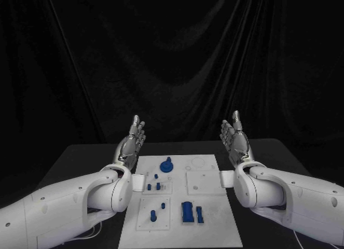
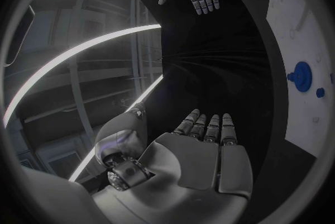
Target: Assemble the parts on the task board
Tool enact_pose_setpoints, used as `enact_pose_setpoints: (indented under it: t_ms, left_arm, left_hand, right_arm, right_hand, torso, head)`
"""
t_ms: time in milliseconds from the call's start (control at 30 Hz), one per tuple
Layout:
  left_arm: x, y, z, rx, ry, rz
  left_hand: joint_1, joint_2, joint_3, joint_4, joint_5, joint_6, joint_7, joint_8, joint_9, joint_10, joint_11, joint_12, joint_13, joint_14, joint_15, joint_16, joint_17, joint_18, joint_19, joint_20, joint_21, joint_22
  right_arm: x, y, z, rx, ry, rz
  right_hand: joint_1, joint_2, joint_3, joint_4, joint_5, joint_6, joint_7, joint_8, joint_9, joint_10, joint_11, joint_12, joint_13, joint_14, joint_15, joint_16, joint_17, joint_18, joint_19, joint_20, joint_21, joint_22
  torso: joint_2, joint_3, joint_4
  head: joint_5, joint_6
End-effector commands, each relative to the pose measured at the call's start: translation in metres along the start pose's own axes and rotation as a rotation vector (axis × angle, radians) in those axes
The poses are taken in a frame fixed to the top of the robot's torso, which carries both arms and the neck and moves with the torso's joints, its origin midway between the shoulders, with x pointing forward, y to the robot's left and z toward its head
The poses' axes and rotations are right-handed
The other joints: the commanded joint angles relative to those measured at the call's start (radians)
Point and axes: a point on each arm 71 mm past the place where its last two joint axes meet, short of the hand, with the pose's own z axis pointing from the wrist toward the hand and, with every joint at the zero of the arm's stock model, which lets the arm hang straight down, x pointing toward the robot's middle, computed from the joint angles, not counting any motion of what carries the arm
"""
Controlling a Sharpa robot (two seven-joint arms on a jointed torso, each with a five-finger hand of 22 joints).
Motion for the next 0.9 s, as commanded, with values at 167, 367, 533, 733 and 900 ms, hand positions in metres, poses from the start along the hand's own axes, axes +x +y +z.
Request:
enact_pose_setpoints:
  t_ms: [167,367,533,733,900]
  left_arm:
    - [-0.004,0.0036,-0.0017,-0.055,-0.13,0.027]
    - [-0.004,0.0036,-0.0017,-0.055,-0.13,0.027]
    - [-0.004,0.0036,-0.0017,-0.055,-0.13,0.027]
    - [-0.004,0.0036,-0.0017,-0.055,-0.13,0.027]
    - [-0.004,0.0036,-0.0017,-0.055,-0.13,0.027]
  left_hand:
    - [-0.116,-0.005,0.005,-0.043,-0.033,-0.114,-0.004,-0.011,-0.012,-0.002,0.012,-0.014,-0.012,-0.005,-0.016,-0.013,-0.007,-0.039,-0.006,-0.019,-0.009,-0.013]
    - [-0.142,-0.005,0.005,-0.043,-0.033,-0.114,-0.004,-0.011,-0.012,-0.002,0.012,-0.014,-0.012,-0.005,-0.016,-0.013,-0.007,-0.039,-0.006,-0.019,-0.009,-0.013]
    - [-0.28,-0.005,0.005,-0.117,-0.033,-0.114,-0.004,-0.011,-0.012,-0.002,0.012,-0.014,-0.012,-0.005,-0.016,-0.013,-0.007,-0.039,-0.006,-0.019,-0.009,-0.013]
    - [-0.28,-0.005,0.005,-0.117,-0.033,-0.114,-0.004,-0.011,-0.012,-0.002,0.012,-0.014,-0.012,-0.005,-0.016,-0.013,-0.007,-0.039,-0.006,-0.019,-0.009,-0.013]
    - [-0.28,-0.005,0.005,-0.117,-0.033,-0.114,-0.004,-0.011,-0.012,-0.002,0.012,-0.014,-0.012,-0.005,-0.016,-0.013,-0.007,-0.039,-0.006,-0.019,-0.009,-0.013]
  right_arm:
    - [-0.0022,-0.0018,-0.0002,0.022,-0.03,-0.006]
    - [-0.0022,-0.0018,-0.0002,0.022,-0.03,-0.006]
    - [-0.0022,-0.0018,-0.0002,0.022,-0.03,-0.006]
    - [-0.0022,-0.0018,-0.0002,0.022,-0.03,-0.006]
    - [-0.0022,-0.0018,-0.0002,0.022,-0.03,-0.006]
  right_hand:
    - [-0.008,0.0,0.007,-0.004,-0.01,-0.01,-0.001,-0.012,-0.005,-0.01,0.0,-0.014,-0.003,-0.003,-0.001,-0.011,-0.01,0.0,-0.007,0.002,-0.019,-0.004]
    - [-0.008,0.0,0.007,-0.004,-0.01,-0.01,-0.001,-0.012,-0.005,-0.01,0.0,-0.014,-0.003,-0.003,-0.001,-0.011,-0.01,0.0,-0.007,0.002,-0.019,-0.004]
    - [-0.008,0.0,0.007,-0.004,-0.01,-0.01,-0.001,-0.012,-0.005,-0.01,0.0,-0.014,-0.003,-0.003,-0.001,-0.011,-0.01,0.0,-0.007,0.002,-0.019,-0.004]
    - [-0.008,0.0,0.007,-0.004,-0.01,-0.01,-0.001,-0.012,-0.005,-0.01,0.0,-0.014,-0.003,-0.003,-0.001,-0.011,-0.01,0.0,-0.007,0.002,-0.019,-0.004]
    - [-0.008,0.0,0.007,-0.004,-0.01,-0.01,-0.001,-0.012,-0.005,-0.01,0.0,-0.014,-0.003,-0.003,-0.001,-0.011,-0.01,0.0,-0.007,0.002,-0.019,-0.004]
  torso:
    - [-0.001,0.0008,-0.0014]
    - [-0.001,0.0008,-0.0014]
    - [-0.001,0.0008,-0.0014]
    - [-0.001,0.0008,-0.0014]
    - [-0.001,0.0008,-0.0014]
  head:
    - [0.0,0.001]
    - [0.0,0.001]
    - [0.0,0.001]
    - [0.0,0.001]
    - [0.0,0.001]
